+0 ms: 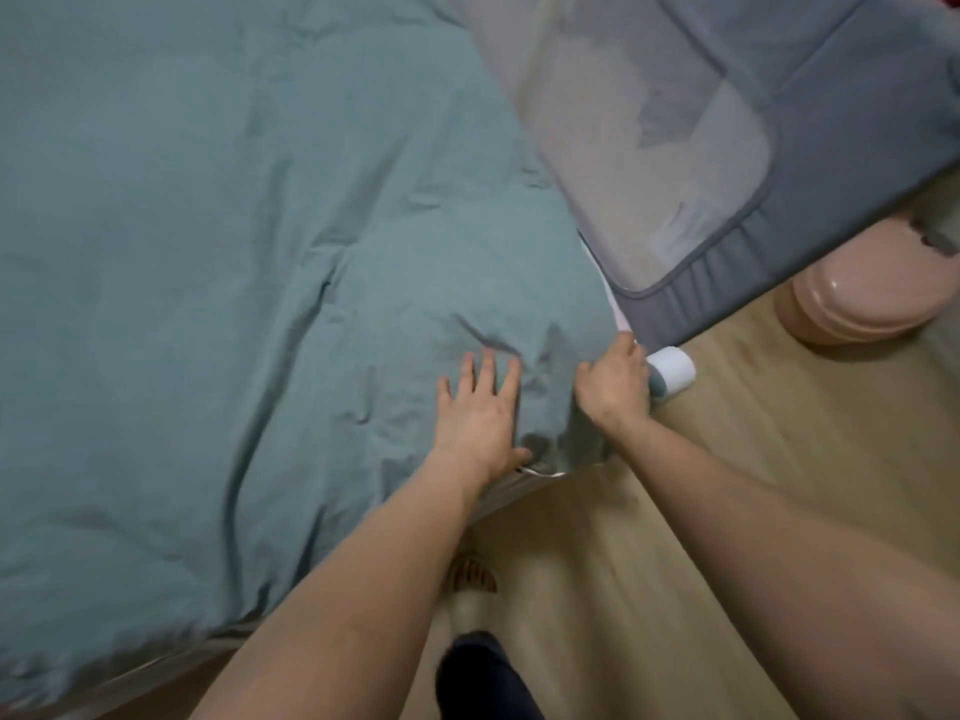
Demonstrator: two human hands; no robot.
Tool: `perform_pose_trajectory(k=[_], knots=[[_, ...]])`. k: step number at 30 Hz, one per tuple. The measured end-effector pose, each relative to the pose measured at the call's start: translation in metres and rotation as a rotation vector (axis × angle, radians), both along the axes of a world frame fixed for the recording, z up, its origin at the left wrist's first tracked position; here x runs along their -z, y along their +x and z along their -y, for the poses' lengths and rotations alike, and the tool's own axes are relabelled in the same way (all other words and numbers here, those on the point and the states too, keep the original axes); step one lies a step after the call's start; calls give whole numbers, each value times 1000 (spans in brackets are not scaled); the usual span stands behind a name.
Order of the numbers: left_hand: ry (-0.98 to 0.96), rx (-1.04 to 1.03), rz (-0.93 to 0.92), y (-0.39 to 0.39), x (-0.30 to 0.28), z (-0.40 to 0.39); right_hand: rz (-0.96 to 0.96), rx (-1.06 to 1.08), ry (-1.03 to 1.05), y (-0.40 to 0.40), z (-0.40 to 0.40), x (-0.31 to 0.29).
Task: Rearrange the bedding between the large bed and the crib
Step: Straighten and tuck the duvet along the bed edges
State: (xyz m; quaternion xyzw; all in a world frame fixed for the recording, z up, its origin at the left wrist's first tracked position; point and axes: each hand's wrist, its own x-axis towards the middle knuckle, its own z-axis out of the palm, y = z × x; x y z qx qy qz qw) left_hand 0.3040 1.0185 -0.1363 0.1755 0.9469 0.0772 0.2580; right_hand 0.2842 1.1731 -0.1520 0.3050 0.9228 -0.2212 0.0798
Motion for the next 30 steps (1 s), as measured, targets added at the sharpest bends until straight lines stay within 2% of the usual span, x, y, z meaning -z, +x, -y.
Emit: perform_pose_trajectory(k=[3,6,8,10,13,14,16,17,19,20,22,24,26,28,30], knots=[[26,-77,8,-16,22,-27,19,54,-161,-18,-35,16],[15,-24,-96,-28,33,-33,115,116,-422,-31,-46,26],[-19,24,-128,-34,34,-33,122,113,-437,-35,-47,28],[-35,71,-128,-40,27,-40,-61,72,-353,-39,-54,12],[38,153,-112,-49,9,-62,-326,141,-135,-35,-85,-30],[51,196,-74,-49,1,-72,-328,163,-58,-27,-100,-40],[4,270,40,-44,-6,-88,-202,166,77,-5,-117,-48],[-33,269,90,-43,-6,-92,-136,146,118,0,-116,-45],[-29,213,143,-46,-2,-94,-130,133,180,-6,-103,-34],[13,195,105,-49,0,-93,-191,140,213,-11,-95,-31],[104,182,-112,-53,6,-86,-341,120,330,-16,-91,-24],[77,155,-180,-54,19,-72,-331,5,454,-7,-95,-10],[-46,204,-76,-52,36,-56,-288,-271,524,3,-90,2],[-19,227,-151,-46,47,-45,-304,-567,559,7,-76,10],[21,135,-260,-40,48,-34,-67,-693,483,10,-67,20]])
